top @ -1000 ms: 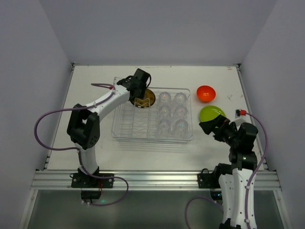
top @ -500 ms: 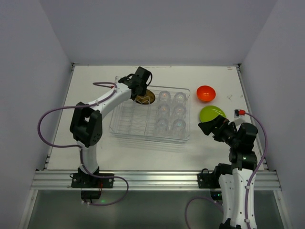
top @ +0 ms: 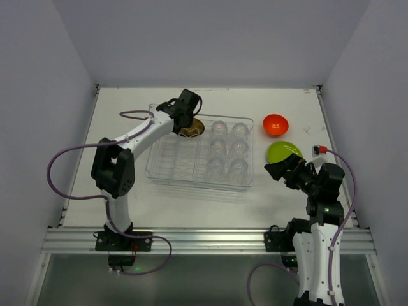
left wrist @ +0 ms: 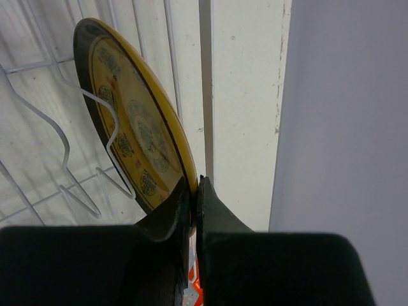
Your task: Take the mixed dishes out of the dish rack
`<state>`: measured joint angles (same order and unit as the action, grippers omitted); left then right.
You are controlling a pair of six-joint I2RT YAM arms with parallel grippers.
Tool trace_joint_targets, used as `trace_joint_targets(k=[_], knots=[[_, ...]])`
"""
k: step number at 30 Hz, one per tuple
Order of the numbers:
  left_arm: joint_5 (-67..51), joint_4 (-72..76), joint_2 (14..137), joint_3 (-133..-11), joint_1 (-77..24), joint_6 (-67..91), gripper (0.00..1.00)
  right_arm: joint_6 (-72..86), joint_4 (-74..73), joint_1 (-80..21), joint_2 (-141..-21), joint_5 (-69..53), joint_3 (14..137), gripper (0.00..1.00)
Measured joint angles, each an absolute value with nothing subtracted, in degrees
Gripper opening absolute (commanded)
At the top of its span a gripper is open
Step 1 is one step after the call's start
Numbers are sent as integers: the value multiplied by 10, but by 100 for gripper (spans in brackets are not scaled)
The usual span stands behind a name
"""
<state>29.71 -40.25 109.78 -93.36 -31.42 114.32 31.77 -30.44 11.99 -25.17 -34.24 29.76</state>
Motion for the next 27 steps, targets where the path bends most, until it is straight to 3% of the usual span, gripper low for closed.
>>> trace_joint_targets(k=[12,27], knots=[[327,-440,1073,-933,-270,1148,0,316,-304,120,-257,-342,298,99],[350,-440,1001,-846,-245,1151,0,314,-304,120,-267,-342,298,99]])
